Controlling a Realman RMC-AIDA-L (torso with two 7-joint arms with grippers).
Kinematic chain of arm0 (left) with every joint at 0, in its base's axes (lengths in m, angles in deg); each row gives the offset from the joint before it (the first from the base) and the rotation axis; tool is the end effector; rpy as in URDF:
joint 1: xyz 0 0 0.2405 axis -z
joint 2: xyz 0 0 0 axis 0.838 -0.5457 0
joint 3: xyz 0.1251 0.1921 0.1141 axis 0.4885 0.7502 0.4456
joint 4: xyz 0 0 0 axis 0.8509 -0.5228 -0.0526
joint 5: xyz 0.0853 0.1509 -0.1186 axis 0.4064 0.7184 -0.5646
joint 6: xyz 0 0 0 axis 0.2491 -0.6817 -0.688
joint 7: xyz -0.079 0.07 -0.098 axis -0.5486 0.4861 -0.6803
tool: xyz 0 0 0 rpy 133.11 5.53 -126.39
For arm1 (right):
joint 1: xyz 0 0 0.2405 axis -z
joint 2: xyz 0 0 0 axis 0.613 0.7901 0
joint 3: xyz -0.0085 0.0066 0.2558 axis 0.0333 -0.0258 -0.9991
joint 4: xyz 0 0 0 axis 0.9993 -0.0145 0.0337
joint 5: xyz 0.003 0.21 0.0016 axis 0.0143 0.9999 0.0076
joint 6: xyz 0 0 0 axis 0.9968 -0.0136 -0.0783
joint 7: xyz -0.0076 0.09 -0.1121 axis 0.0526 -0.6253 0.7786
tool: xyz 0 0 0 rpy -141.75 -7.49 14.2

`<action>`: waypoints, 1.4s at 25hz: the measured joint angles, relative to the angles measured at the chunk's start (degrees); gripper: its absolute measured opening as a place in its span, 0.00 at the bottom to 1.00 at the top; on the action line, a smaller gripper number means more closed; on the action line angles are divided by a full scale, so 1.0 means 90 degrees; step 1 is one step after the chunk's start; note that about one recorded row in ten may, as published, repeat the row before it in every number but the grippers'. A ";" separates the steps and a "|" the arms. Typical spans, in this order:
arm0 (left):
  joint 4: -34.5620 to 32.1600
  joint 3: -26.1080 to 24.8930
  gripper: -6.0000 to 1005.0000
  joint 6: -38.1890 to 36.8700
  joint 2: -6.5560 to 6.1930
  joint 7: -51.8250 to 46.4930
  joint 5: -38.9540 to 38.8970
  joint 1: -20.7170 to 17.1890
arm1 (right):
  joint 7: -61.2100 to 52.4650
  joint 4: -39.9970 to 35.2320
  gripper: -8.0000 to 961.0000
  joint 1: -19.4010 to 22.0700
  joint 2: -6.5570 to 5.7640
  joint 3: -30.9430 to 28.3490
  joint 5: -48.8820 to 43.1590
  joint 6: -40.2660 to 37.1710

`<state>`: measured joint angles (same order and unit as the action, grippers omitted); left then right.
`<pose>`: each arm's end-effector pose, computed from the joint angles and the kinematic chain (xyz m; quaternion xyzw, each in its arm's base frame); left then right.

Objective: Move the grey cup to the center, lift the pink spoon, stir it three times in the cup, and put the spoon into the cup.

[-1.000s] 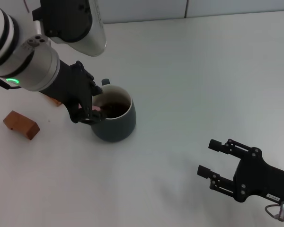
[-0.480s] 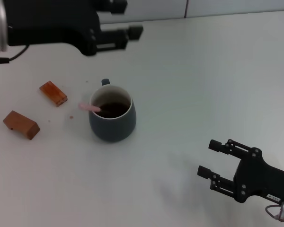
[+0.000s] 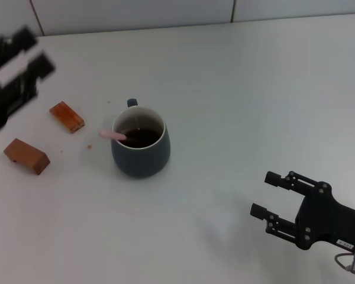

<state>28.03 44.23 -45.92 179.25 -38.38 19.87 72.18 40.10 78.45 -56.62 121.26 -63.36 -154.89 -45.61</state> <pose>-0.2754 0.2661 0.0661 -0.8226 -0.1346 -0.5034 0.2276 0.3236 0.2045 -0.0479 -0.9001 0.1452 0.3391 0.2317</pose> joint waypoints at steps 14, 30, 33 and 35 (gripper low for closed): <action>0.1540 -0.0064 0.85 0.0767 -0.0063 0.2676 0.1458 -0.1205 | 0.0029 -0.0146 0.73 -0.0026 0.0005 0.0028 0.0014 0.0044; 0.1698 -0.0115 0.85 0.1177 0.0021 0.2374 0.2160 -0.0819 | 0.0048 -0.0088 0.73 -0.0162 0.0028 0.0052 -0.0266 0.0296; 0.1717 -0.0113 0.85 0.1205 0.0023 0.2380 0.2166 -0.0800 | 0.0047 -0.0084 0.73 -0.0163 0.0028 0.0052 -0.0269 0.0298; 0.1721 -0.0114 0.85 0.1216 0.0023 0.2390 0.2167 -0.0795 | 0.0037 -0.0080 0.73 -0.0165 0.0028 0.0052 -0.0271 0.0300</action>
<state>43.52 43.21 -34.98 179.46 -16.87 39.37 65.03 40.43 77.73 -58.10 121.51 -62.89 -157.33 -42.91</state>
